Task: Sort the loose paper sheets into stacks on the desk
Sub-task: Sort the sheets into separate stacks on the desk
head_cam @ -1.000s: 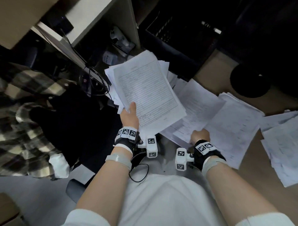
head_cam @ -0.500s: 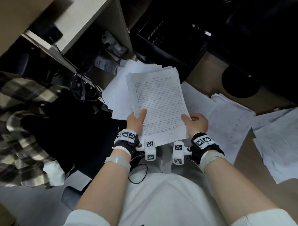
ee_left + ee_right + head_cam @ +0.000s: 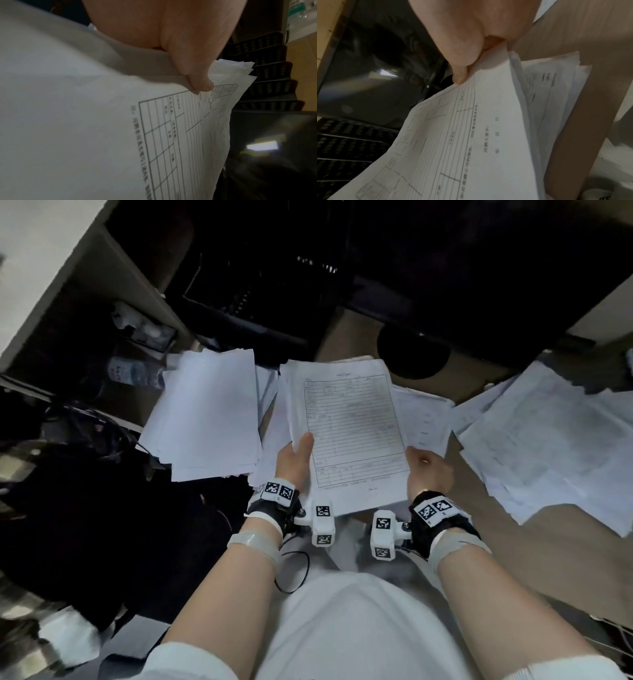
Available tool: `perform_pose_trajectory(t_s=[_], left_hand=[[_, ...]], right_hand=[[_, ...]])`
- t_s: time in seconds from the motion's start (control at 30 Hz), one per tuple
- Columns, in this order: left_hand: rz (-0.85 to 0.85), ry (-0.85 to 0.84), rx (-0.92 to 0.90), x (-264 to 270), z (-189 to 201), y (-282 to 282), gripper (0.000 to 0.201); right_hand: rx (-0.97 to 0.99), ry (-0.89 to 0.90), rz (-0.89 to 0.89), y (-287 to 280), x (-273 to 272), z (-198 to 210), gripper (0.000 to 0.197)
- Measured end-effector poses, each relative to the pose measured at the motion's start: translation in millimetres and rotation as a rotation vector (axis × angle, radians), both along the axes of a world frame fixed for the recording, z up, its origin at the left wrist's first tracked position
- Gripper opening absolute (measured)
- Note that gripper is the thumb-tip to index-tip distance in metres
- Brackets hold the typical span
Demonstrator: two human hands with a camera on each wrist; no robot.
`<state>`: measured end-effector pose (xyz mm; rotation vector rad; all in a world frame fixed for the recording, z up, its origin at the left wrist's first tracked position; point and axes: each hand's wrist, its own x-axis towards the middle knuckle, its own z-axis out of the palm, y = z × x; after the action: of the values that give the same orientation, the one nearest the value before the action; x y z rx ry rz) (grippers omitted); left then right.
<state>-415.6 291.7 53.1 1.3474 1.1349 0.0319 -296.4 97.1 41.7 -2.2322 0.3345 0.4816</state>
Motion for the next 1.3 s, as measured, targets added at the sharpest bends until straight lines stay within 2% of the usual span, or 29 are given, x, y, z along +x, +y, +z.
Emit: perform_pose_trajectory(t_s=[0.07,0.2,0.3,0.37,0.47,0.5,0.57,0.63,0.7,0.8,0.97,1.07,1.2,1.23,1.3], left_hand=[[0.005,0.019,-0.002,13,-1,-20,0.045],[0.03,0.052,0.006,37,0,-60,0.031],[0.072,0.06,-0.018,51,-2,-77,0.023],[0.089,0.065,-0.01,57,-4,-86,0.025],[0.102,0.112,0.041,66,-3,-98,0.043],[0.125,0.119,0.067,67,-4,-101,0.047],[0.225,0.143,0.113,68,-5,-101,0.053],[0.356,0.19,0.174,66,-3,-96,0.057],[0.472,0.181,0.254,62,-1,-85,0.053],[0.568,0.172,0.335,54,3,-63,0.046],[0.676,0.09,0.379,46,9,-42,0.043],[0.631,0.034,0.356,42,10,-36,0.041],[0.489,0.087,0.25,28,6,-32,0.031],[0.458,0.085,0.22,24,3,-30,0.03],[0.395,0.081,0.182,13,0,-23,0.034]], right_hand=[[0.013,-0.019,0.009,-18,10,1,0.025],[0.091,-0.004,0.146,-54,27,-8,0.038],[0.137,0.029,0.165,-74,39,-10,0.036],[0.105,0.044,0.162,-87,46,-14,0.03],[0.05,0.08,0.058,-100,58,-23,0.041],[0.052,0.089,0.001,-103,61,-25,0.038],[-0.006,0.116,-0.056,-109,65,-26,0.029],[-0.09,0.174,-0.039,-117,66,-28,0.037],[-0.145,0.206,0.054,-121,63,-28,0.042],[-0.188,0.216,0.196,-117,52,-34,0.043],[-0.297,0.287,0.259,-101,43,-28,0.029],[-0.232,0.33,0.226,-86,40,-23,0.032],[-0.136,0.231,0.076,-60,32,-24,0.066],[-0.085,0.196,0.052,-52,32,-21,0.064],[0.133,0.163,0.061,-31,33,-16,0.04]])
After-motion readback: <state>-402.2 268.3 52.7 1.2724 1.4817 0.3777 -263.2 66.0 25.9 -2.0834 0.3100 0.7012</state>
